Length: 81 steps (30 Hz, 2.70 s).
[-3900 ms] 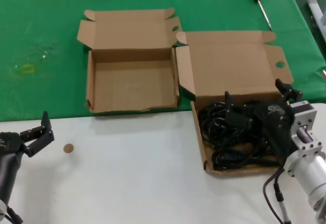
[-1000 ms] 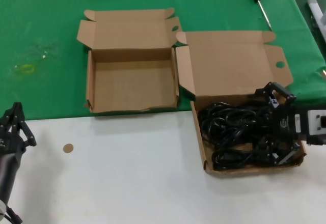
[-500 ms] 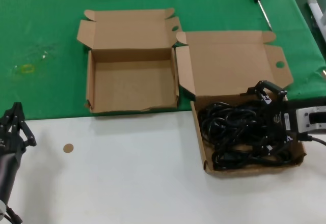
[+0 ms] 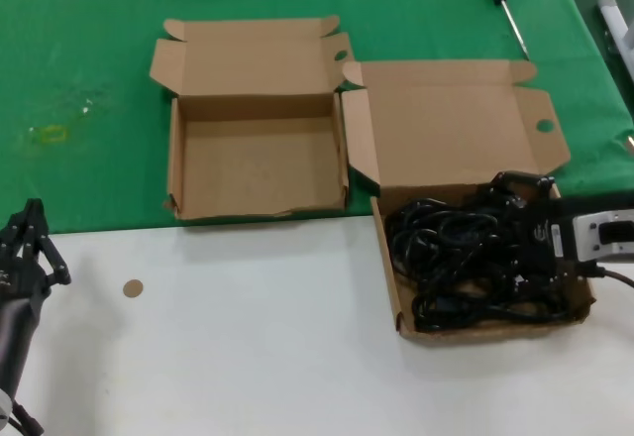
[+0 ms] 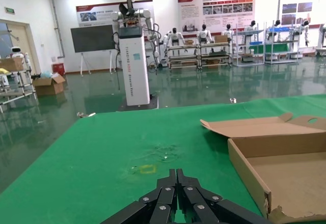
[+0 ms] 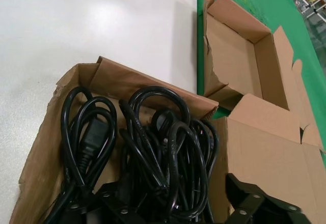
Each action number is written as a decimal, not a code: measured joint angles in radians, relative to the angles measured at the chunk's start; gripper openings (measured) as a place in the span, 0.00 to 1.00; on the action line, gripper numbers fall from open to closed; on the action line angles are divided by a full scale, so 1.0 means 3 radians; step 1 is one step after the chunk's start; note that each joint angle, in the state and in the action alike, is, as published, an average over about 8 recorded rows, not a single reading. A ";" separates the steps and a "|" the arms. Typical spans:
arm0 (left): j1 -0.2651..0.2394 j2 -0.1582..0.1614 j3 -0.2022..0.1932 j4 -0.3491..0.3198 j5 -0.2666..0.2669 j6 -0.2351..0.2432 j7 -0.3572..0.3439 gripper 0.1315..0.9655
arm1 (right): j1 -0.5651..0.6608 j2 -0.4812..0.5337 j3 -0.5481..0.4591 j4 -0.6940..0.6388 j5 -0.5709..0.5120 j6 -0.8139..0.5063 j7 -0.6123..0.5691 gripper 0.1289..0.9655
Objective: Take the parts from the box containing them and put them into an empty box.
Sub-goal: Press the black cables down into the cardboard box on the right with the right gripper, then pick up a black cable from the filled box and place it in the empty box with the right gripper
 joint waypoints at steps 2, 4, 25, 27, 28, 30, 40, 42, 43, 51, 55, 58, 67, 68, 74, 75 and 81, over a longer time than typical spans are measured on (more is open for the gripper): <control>0.0000 0.0000 0.0000 0.0000 0.0000 0.0000 0.0000 0.02 | -0.0006 0.0001 0.0004 0.0000 -0.0006 0.0001 -0.0005 0.72; 0.0000 0.0000 0.0000 0.0000 0.0000 0.0000 0.0000 0.02 | -0.0015 0.0002 0.0008 0.0002 -0.0009 0.0002 -0.0010 0.72; 0.0000 0.0000 0.0000 0.0000 0.0000 0.0000 0.0001 0.02 | -0.0020 0.0043 0.0019 0.0022 -0.0032 -0.0083 0.0051 0.20; 0.0000 0.0000 0.0000 0.0000 0.0000 0.0000 0.0001 0.02 | 0.0014 0.0042 0.0020 0.0022 -0.0036 -0.0101 0.0091 0.17; 0.0000 0.0000 0.0000 0.0000 0.0000 0.0000 0.0001 0.02 | 0.0036 0.0039 0.0020 0.0023 -0.0038 -0.0109 0.0114 0.16; 0.0000 0.0000 0.0000 0.0000 -0.0001 0.0000 0.0001 0.02 | 0.0088 0.0028 0.0021 0.0028 -0.0044 -0.0124 0.0169 0.13; 0.0000 0.0000 0.0000 0.0000 -0.0001 0.0000 0.0001 0.02 | 0.0428 -0.0217 -0.0037 0.0044 -0.0145 -0.0087 0.0460 0.13; 0.0000 0.0000 0.0000 0.0000 -0.0001 0.0000 0.0001 0.02 | 0.0489 -0.0296 -0.0065 0.0039 -0.0177 -0.0061 0.0500 0.13; 0.0000 0.0000 0.0000 0.0000 -0.0001 0.0000 0.0001 0.02 | 0.0517 -0.0337 -0.0081 0.0036 -0.0194 -0.0047 0.0519 0.13; 0.0000 0.0000 0.0000 0.0000 -0.0001 0.0000 0.0001 0.02 | 0.0728 -0.0721 -0.0242 -0.0060 -0.0368 0.0094 0.0642 0.12; 0.0000 0.0000 0.0000 0.0000 -0.0001 0.0000 0.0001 0.02 | 0.0841 -0.0933 -0.0318 -0.0202 -0.0457 0.0189 0.0671 0.12; 0.0000 0.0000 0.0000 0.0000 -0.0001 0.0000 0.0001 0.02 | 0.0928 -0.1089 -0.0366 -0.0342 -0.0518 0.0269 0.0683 0.12; 0.0000 0.0000 0.0000 0.0000 -0.0001 0.0000 0.0001 0.02 | 0.1142 -0.1504 -0.0450 -0.0746 -0.0644 0.0519 0.0728 0.12; 0.0000 0.0000 0.0000 0.0000 -0.0001 0.0000 0.0001 0.02 | 0.1159 -0.1542 -0.0456 -0.0780 -0.0655 0.0547 0.0736 0.12; 0.0000 0.0000 0.0000 0.0000 -0.0001 0.0000 0.0001 0.02 | 0.1230 -0.1733 -0.0474 -0.0916 -0.0714 0.0707 0.0798 0.12; 0.0000 0.0000 0.0000 0.0000 -0.0001 0.0000 0.0001 0.02 | 0.1238 -0.1760 -0.0476 -0.0931 -0.0723 0.0732 0.0809 0.12; 0.0000 0.0000 0.0000 0.0000 -0.0001 0.0000 0.0001 0.02 | 0.1265 -0.1906 -0.0497 -0.1032 -0.0760 0.0853 0.0822 0.12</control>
